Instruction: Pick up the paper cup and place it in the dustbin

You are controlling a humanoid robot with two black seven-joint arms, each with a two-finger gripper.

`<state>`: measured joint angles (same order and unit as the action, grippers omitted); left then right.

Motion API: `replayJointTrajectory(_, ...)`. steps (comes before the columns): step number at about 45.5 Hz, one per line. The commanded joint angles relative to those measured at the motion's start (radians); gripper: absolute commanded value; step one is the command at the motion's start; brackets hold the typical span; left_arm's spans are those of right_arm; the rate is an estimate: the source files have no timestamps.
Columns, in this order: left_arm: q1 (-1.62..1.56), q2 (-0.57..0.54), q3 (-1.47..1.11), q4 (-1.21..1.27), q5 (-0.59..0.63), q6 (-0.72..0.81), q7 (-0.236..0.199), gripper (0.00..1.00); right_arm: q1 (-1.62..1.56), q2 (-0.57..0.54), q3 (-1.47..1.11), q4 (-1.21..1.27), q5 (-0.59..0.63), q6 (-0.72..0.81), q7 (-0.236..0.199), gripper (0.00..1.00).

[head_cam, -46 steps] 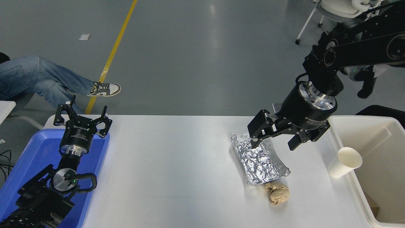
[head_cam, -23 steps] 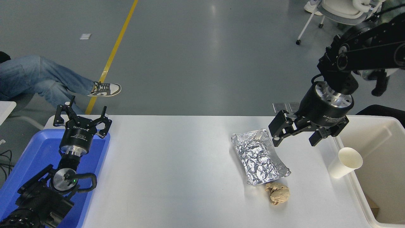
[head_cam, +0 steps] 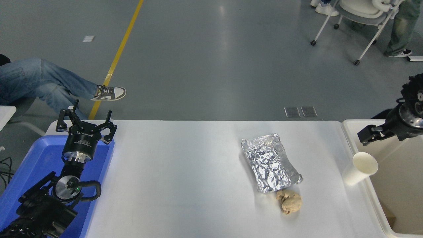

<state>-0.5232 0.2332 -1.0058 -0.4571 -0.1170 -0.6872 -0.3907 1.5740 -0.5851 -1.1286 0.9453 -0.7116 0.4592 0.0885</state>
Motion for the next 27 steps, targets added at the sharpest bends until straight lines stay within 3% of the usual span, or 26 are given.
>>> replayJointTrajectory(1, 0.000, 0.000, 0.000, 0.000, -0.001, -0.002, 0.000, 1.00, -0.262, -0.024, 0.147, -0.161, -0.043, -0.089, 0.000, 1.00)
replayJointTrajectory(24, 0.000, 0.000, 0.000, 0.000, 0.000, 0.000, 0.000, 1.00, -0.499, 0.019, 0.309, -0.341, -0.029, -0.228, -0.006, 1.00)
replayJointTrajectory(27, 0.000, 0.000, 0.000, 0.000, -0.001, -0.002, 0.000, 1.00, -0.500, 0.021, 0.312, -0.350, -0.029, -0.229, -0.007, 0.92)
